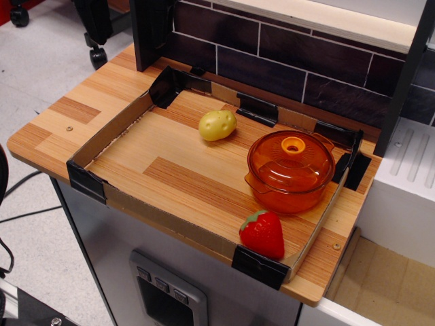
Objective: Take lid off pot
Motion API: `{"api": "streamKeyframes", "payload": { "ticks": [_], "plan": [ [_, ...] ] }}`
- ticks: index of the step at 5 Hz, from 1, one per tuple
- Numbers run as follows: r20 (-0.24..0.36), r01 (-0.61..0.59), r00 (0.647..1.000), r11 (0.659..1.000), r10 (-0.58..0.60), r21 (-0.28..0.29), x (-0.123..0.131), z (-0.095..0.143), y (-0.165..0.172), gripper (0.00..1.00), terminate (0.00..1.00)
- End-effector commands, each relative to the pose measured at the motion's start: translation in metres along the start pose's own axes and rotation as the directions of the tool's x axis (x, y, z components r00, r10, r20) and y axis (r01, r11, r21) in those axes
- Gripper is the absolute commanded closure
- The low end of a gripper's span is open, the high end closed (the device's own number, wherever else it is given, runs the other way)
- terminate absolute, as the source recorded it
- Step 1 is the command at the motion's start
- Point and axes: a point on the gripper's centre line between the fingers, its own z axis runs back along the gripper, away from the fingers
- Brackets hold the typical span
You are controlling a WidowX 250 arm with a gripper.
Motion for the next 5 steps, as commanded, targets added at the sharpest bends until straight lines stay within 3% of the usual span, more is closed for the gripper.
{"api": "streamKeyframes", "payload": {
  "ticks": [1,3,4,5],
  "plan": [
    [0.000,0.000,1.000,1.000,0.000,0.000,0.000,0.000,0.000,0.00,0.00],
    [0.017,-0.029,0.999,0.994,0.031,-0.102,-0.016,-0.020,-0.064,0.00,0.00],
    [0.008,-0.022,1.000,0.991,0.023,-0.132,-0.026,-0.031,-0.093,0.00,0.00],
    [-0.011,-0.007,1.000,0.992,0.005,-0.124,-0.028,-0.046,-0.116,0.00,0.00]
  ]
}}
